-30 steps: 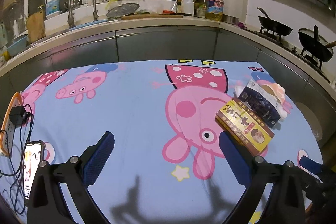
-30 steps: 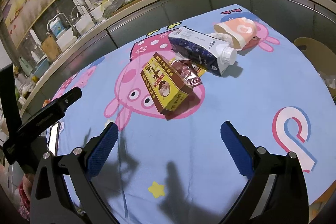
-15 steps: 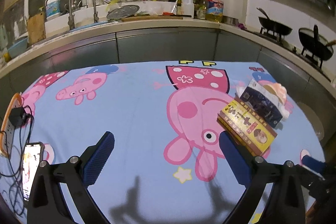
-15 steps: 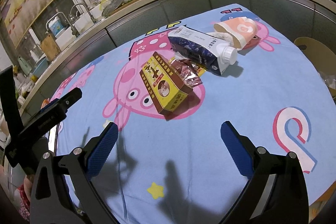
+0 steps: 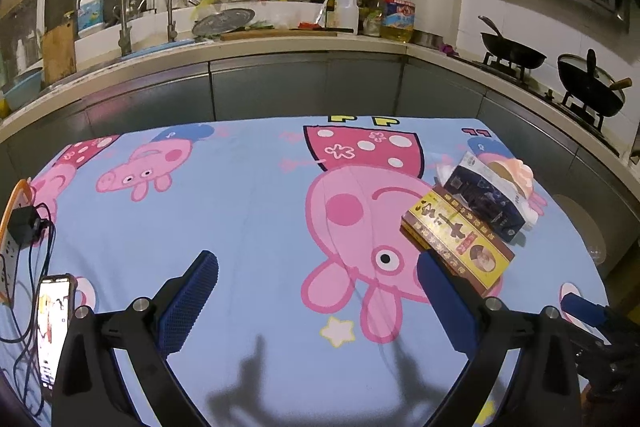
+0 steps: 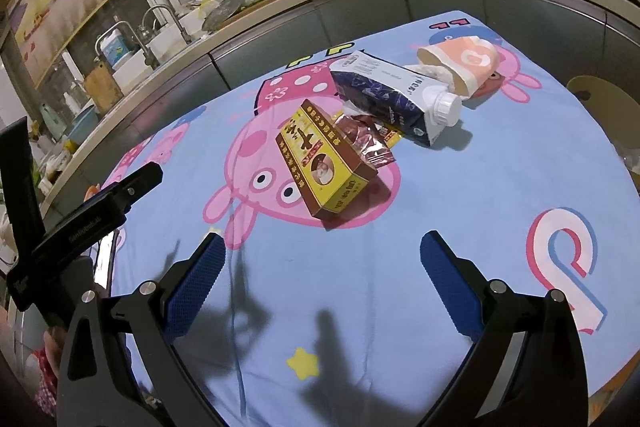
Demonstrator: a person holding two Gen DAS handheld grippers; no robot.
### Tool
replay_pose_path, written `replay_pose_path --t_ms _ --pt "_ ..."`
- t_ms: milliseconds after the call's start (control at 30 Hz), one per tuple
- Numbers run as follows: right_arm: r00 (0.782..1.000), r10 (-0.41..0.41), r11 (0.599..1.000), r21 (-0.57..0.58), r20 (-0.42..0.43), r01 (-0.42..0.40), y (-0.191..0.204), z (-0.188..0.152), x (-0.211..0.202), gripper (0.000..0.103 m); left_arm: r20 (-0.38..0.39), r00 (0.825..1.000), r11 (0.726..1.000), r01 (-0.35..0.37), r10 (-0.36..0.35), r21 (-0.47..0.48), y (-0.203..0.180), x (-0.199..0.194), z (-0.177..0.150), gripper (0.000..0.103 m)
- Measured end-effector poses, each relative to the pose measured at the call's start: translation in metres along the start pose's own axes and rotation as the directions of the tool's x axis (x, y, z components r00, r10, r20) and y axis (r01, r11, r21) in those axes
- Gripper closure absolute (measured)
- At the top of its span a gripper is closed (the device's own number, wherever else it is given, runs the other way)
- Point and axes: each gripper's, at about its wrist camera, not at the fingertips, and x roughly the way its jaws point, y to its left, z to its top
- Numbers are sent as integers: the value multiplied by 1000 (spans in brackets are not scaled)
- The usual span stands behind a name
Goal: Collect trash
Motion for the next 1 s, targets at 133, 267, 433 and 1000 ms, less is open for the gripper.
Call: replay_pose_path --t_ms 133,267,433,1000 --pt "1000 3 1000 -1 4 -3 0 0 -1 7 -20 1000 1000 14 -14 -16 3 3 0 4" --pt "1000 2 1000 -5 26 -1 0 1 -5 13 -19 1000 999 23 -23 -22 3 3 -1 4" --pt "999 4 1000 -15 49 -3 1 2 -9 21 -7 999 999 34 -34 -13 2 0 -2 4" --pt "1000 -24 995 -95 16 26 -5 22 26 44 -85 994 996 66 -72 -64 12 18 -6 4"
